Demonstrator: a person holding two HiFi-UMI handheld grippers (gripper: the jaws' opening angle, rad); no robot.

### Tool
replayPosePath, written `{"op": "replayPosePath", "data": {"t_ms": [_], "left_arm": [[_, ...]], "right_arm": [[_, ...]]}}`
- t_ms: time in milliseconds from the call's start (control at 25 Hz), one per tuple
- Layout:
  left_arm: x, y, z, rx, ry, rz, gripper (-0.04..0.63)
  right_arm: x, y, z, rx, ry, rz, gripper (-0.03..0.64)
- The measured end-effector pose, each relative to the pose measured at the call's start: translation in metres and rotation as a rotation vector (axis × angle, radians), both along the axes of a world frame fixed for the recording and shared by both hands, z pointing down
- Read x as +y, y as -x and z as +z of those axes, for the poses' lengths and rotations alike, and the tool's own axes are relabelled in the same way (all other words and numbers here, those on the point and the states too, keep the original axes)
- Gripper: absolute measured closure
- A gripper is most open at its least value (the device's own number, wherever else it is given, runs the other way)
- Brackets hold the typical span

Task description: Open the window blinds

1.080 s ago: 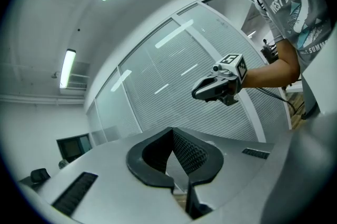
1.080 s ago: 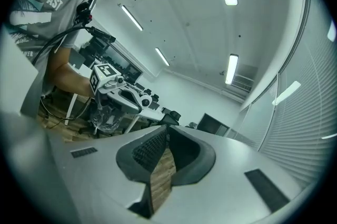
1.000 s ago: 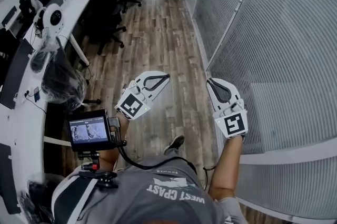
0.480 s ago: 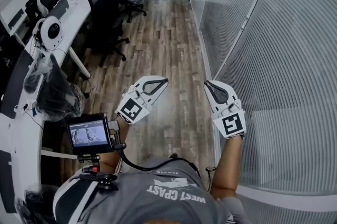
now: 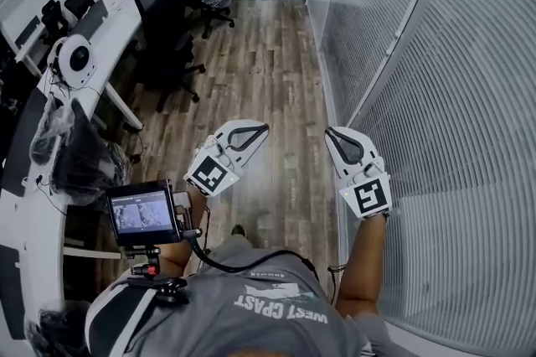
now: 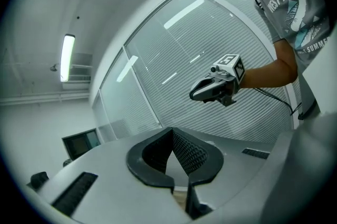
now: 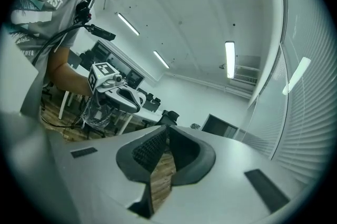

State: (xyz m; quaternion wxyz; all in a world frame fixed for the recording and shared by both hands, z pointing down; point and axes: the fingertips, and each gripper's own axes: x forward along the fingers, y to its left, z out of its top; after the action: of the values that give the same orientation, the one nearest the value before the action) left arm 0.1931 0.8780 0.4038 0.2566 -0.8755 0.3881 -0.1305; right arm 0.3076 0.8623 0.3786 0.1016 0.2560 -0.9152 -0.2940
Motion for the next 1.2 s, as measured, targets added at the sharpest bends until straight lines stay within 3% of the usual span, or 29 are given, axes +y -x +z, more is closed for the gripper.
{"op": "replayPosePath", "data": {"t_ms": [520, 760, 960, 1200], "left_arm": [[-0.17, 0.034, 0.004, 0.007, 0.025, 0.06, 0.592], [-0.261, 0.077, 0.006, -0.004, 0.033, 0.076, 0.592], [-0.353, 0.137, 0.003, 0.013, 0.038, 0.084, 0.592], [-0.384, 0.16, 0.0, 0.034, 0.026, 0.079, 0.592]], "right_arm": [[-0.161, 0.032, 0.002, 0.016, 0.03, 0.062, 0.614], [-0.255, 0.071, 0.003, 0.006, 0.036, 0.087, 0.615], [-0.347, 0.128, -0.004, 0.016, 0.026, 0.098, 0.614], [-0.377, 0.152, 0.001, 0.027, 0.04, 0.093, 0.615]]}}
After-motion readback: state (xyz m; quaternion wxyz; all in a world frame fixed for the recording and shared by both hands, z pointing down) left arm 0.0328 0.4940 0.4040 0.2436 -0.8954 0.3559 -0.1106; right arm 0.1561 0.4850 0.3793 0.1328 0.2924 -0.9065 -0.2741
